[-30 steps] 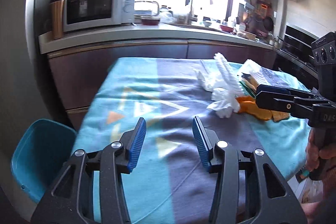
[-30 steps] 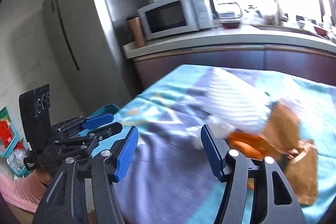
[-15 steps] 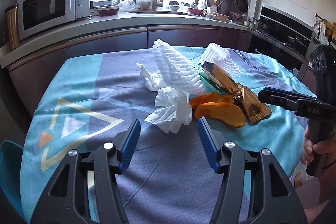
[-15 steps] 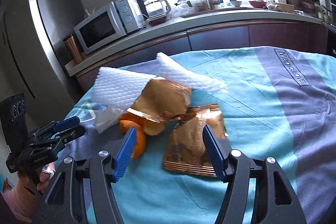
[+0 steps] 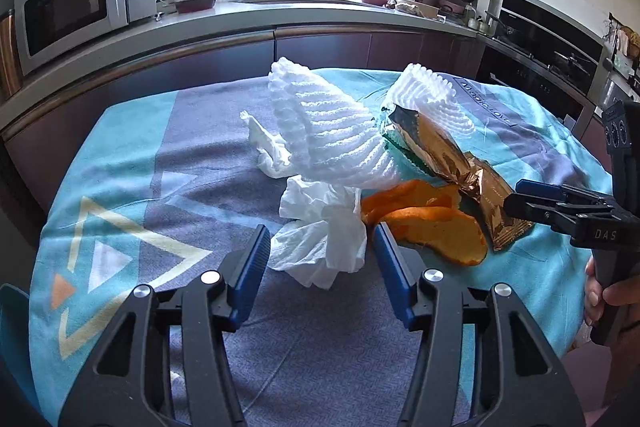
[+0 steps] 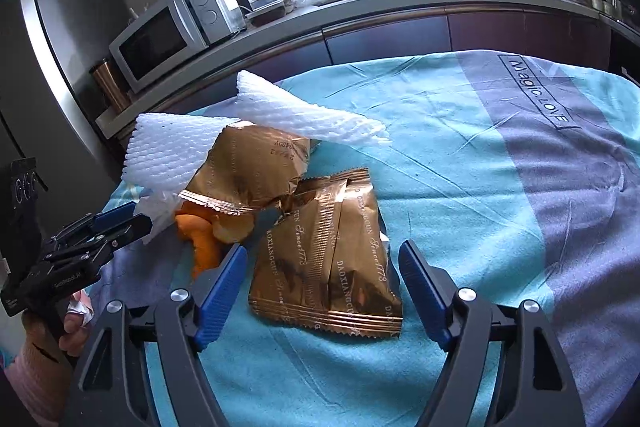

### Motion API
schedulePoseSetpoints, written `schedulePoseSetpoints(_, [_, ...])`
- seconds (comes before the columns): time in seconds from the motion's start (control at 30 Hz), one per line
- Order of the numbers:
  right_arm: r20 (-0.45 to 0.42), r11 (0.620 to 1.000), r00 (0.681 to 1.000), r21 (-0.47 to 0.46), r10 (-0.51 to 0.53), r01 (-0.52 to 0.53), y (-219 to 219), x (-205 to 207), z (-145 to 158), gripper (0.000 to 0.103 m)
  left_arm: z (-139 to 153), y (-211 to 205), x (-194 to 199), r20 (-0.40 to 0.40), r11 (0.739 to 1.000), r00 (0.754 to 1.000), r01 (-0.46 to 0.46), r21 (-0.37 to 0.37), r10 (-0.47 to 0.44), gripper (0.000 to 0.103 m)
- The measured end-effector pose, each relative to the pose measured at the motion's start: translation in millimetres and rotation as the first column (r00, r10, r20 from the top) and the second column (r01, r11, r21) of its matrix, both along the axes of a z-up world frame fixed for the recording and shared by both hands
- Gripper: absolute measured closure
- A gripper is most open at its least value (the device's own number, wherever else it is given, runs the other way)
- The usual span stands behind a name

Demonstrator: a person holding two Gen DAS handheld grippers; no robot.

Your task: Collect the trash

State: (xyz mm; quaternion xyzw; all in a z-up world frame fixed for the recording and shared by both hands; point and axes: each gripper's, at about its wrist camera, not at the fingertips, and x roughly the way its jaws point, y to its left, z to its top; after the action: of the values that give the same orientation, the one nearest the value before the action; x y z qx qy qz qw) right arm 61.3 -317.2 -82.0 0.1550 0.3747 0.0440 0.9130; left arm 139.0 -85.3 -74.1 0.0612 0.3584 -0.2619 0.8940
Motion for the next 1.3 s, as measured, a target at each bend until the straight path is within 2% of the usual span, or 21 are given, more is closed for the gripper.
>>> schedulePoseSetpoints(0.03, [-0.004,1.0,1.0,0.001,0.005,-0.005,1,1,0,0.028,-2,0,3,-0.014,1.0,1.0,-0.003,0.002,0.003,0.054])
schedulePoseSetpoints(0.1, [-0.006,1.0,1.0,0.001,0.007,-0.007,1,1,0,0.028,-4,0,7,-0.038,1.0,0.999,0.002,-0.005,-0.002,0.065])
schedulePoseSetpoints(0.13, [-0.009,1.0,1.0,0.004,0.01,-0.01,1,1,-1,0.028,-5,0,8,-0.048,1.0,0.999,0.003,-0.006,-0.003,0.066])
schedulePoseSetpoints(0.2, [-0.018,1.0,1.0,0.018,0.011,-0.011,0,2,-2,0.035,-7,1,11,-0.064,1.0,0.998,0.003,-0.011,-0.004,0.078])
schedulePoseSetpoints(0.27, [-0.02,1.0,1.0,0.025,0.009,-0.009,-1,1,-3,0.039,-9,1,11,-0.077,1.0,0.997,0.006,-0.017,-0.007,0.085])
schedulePoseSetpoints(0.43, [-0.022,0.999,1.0,0.035,0.008,-0.007,-1,-1,-4,0.061,-8,3,6,-0.074,1.0,0.997,0.012,-0.024,-0.014,0.094])
schedulePoseSetpoints(0.53, [-0.022,0.998,1.0,0.061,0.008,-0.007,-4,-3,-7,0.082,-6,5,-1,-0.065,0.999,0.998,0.02,-0.029,-0.022,0.096])
schedulePoseSetpoints(0.57, [-0.023,0.997,1.0,0.078,0.009,-0.007,-6,-4,-9,0.094,-5,6,-4,-0.064,0.999,0.998,0.024,-0.034,-0.026,0.097])
schedulePoseSetpoints(0.6, [-0.023,0.995,1.0,0.101,0.012,-0.009,-9,-5,-10,0.097,-3,9,-6,-0.063,0.999,0.998,0.028,-0.038,-0.031,0.097])
schedulePoseSetpoints(0.77, [-0.008,0.985,1.0,0.174,0.016,-0.014,-15,-12,-10,0.099,2,20,-19,-0.056,0.998,0.998,0.034,-0.058,-0.037,0.097])
schedulePoseSetpoints(0.83, [-0.011,0.982,1.0,0.186,-0.004,0.006,-17,-14,-9,0.091,4,27,-23,-0.057,0.997,0.998,0.03,-0.074,-0.034,0.097])
schedulePoseSetpoints(0.87, [-0.013,0.981,1.0,0.193,-0.012,0.014,-18,-13,-9,0.07,5,31,-25,-0.057,0.996,0.998,0.029,-0.081,-0.034,0.097])
schedulePoseSetpoints(0.9, [-0.006,0.981,1.0,0.191,-0.016,0.017,-17,-13,-8,0.058,5,34,-27,-0.057,0.996,0.998,0.026,-0.088,-0.031,0.097])
schedulePoseSetpoints(0.97, [-0.008,0.987,1.0,0.157,-0.016,0.017,-12,-9,-5,0.057,7,41,-30,-0.053,0.995,0.998,0.018,-0.102,-0.024,0.097])
schedulePoseSetpoints(1.17, [-0.03,0.999,1.0,0.052,0.006,-0.004,8,3,-2,0.042,13,56,-36,-0.041,0.992,0.999,0.006,-0.124,-0.011,0.097])
schedulePoseSetpoints(1.23, [-0.034,1.0,0.999,0.022,0.008,-0.007,12,4,-2,0.047,14,59,-39,-0.035,0.992,0.999,0.007,-0.129,-0.012,0.097])
schedulePoseSetpoints(1.27, [-0.036,1.0,0.999,0.02,0.016,-0.015,13,4,-3,0.062,15,61,-40,-0.034,0.991,0.999,0.008,-0.132,-0.012,0.097])
schedulePoseSetpoints(1.3, [-0.04,1.0,0.999,0.015,0.013,-0.012,12,4,-4,0.072,15,62,-41,-0.035,0.991,0.999,0.007,-0.133,-0.012,0.097])
